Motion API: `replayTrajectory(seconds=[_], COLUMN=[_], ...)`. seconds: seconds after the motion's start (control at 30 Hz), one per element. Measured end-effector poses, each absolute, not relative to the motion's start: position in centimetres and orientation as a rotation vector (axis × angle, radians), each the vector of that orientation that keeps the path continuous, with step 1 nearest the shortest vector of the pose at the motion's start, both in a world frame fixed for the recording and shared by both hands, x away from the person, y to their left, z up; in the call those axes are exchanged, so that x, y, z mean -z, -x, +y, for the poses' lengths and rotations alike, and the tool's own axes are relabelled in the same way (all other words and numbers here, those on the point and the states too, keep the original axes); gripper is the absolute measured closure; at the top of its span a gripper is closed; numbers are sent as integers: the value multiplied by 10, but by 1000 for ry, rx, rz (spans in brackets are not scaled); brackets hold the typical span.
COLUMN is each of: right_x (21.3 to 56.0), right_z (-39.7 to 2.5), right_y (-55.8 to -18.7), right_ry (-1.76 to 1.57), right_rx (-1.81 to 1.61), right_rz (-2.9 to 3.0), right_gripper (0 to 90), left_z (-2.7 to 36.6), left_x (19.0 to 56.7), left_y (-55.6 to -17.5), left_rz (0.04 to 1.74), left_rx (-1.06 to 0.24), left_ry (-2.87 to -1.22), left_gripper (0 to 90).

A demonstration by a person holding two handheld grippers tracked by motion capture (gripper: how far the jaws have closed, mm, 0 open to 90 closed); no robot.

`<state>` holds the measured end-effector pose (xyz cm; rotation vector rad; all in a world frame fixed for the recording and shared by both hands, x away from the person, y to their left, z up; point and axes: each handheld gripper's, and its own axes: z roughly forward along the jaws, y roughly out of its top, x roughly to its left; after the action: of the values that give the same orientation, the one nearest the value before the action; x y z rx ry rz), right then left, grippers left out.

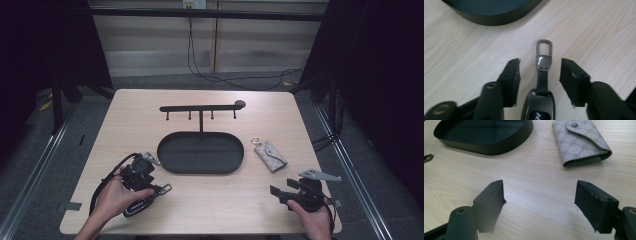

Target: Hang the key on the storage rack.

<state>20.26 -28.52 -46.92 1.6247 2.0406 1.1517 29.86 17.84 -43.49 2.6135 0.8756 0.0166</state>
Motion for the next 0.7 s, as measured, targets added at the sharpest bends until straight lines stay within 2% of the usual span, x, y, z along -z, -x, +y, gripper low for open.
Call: replayTrajectory(seconds=[0.07, 0.3, 0.57, 0.7], right_x=[469, 468, 469, 470], right_z=[-285, -282, -281, -282], right_y=[-203, -202, -203, -204], right_ry=[-1625, -1597, -1599, -1610], right_rx=[-1148, -1122, -1127, -1130], right_rz=[2040, 2044, 2059, 2065], right_gripper=[233, 211, 190, 179], left_z=[175, 163, 157, 154], left_x=[435, 439, 450, 453], left_y=[-301, -307, -315, -316], left_rz=[864, 846, 845, 833], left_rx=[-8, 56, 99, 105], left_ry=[-2634, -2713, -2764, -2784], left_gripper=[532, 609, 610, 650])
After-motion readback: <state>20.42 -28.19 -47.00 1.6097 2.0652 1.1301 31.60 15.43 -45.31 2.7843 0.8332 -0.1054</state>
